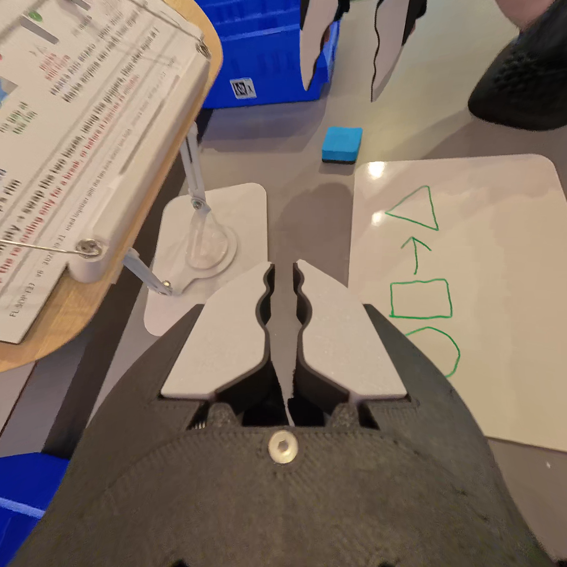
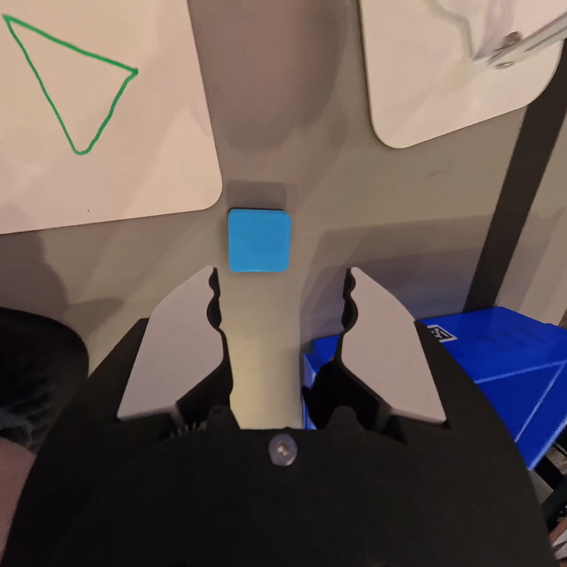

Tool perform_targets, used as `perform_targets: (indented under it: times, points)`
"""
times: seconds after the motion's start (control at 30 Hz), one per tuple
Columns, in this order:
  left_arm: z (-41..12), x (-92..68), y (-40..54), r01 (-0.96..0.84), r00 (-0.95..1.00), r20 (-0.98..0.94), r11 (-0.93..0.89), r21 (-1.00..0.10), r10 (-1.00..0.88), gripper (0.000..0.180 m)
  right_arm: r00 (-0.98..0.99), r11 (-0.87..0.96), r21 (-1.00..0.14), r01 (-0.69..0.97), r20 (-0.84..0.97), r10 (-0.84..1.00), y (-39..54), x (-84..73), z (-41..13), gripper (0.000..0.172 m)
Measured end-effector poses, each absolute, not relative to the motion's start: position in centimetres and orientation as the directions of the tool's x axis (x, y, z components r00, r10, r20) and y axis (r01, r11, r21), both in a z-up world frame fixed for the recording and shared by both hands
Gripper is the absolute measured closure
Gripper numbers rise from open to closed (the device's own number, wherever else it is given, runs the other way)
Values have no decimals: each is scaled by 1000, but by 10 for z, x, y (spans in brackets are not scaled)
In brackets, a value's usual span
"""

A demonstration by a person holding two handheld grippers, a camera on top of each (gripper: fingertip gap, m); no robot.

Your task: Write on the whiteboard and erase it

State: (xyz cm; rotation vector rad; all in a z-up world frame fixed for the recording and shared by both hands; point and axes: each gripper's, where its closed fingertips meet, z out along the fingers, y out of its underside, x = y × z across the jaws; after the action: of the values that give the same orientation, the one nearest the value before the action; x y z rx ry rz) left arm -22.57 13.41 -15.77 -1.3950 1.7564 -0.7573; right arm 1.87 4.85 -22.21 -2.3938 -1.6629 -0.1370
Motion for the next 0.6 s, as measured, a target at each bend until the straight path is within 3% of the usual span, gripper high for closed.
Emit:
perform_targets:
  times: [0.37, 0.47, 0.6]
  points:
    - [-242, -264, 99, -757, -279, -34, 242, -607, -960, 164, 331, -329, -38, 944, 155, 931, 46, 17, -284, 99]
    - [-258, -270, 91, -783, -318, 21, 250, -570, -948, 164, 319, -314, -58, 948, 140, 937, 47, 14, -292, 117]
    - [-271, -273, 80, -793, -367, 81, 266, -547, -927, 165, 318, -306, -102, 947, 137, 938, 48, 12, -291, 117]
